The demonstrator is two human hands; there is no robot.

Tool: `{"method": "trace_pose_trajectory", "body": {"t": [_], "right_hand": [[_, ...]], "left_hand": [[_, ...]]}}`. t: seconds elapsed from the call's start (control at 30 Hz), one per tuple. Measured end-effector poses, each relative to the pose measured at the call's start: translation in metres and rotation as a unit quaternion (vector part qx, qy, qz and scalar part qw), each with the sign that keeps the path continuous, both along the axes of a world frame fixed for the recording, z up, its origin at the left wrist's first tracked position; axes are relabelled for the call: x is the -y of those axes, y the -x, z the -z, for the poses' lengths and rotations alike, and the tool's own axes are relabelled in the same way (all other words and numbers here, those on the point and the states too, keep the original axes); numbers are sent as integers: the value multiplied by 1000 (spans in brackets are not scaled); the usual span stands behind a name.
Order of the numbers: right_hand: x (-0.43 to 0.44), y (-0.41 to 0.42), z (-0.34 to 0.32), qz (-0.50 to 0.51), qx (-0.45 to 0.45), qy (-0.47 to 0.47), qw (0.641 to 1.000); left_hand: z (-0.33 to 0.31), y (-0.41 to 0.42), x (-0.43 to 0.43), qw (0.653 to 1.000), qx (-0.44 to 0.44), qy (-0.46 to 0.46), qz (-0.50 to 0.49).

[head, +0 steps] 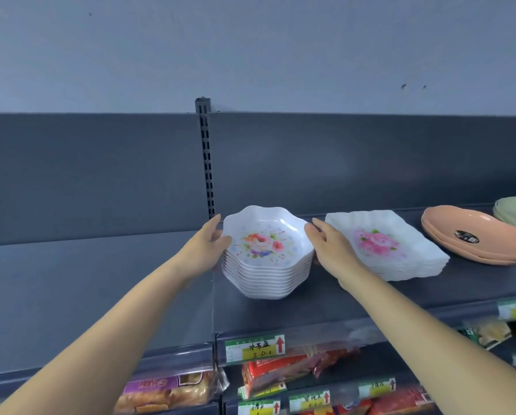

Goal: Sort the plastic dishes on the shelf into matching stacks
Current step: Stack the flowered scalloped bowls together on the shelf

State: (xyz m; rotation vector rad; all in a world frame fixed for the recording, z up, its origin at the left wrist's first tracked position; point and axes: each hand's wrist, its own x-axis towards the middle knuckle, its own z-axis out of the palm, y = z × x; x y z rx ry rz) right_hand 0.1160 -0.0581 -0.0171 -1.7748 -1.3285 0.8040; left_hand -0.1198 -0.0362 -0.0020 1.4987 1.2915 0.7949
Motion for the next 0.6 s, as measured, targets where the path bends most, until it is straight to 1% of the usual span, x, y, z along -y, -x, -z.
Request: {"method": "trace_pose_trajectory", "body": {"t": [0.07,0.13,0.23,0.3,0.43,0.6], "right_hand": [[7,-3,8,20,-84,0,996],[16,-2,15,14,-167,9,986],[21,3,19,-16,-244,26,969],[22,8,18,-27,-276,32,960],[18,11,17,-16,-327,30,944],[4,13,16,14,-339,37,940]], "left_hand": [[6,6,-1,999,41,16,16],[10,11,-5,996,84,34,17],[8,9,-6,987,127,87,33],[9,5,-5,983,139,116,41],[13,3,-5,979,160,122,28],[14,3,-2,978,171,109,48]]}}
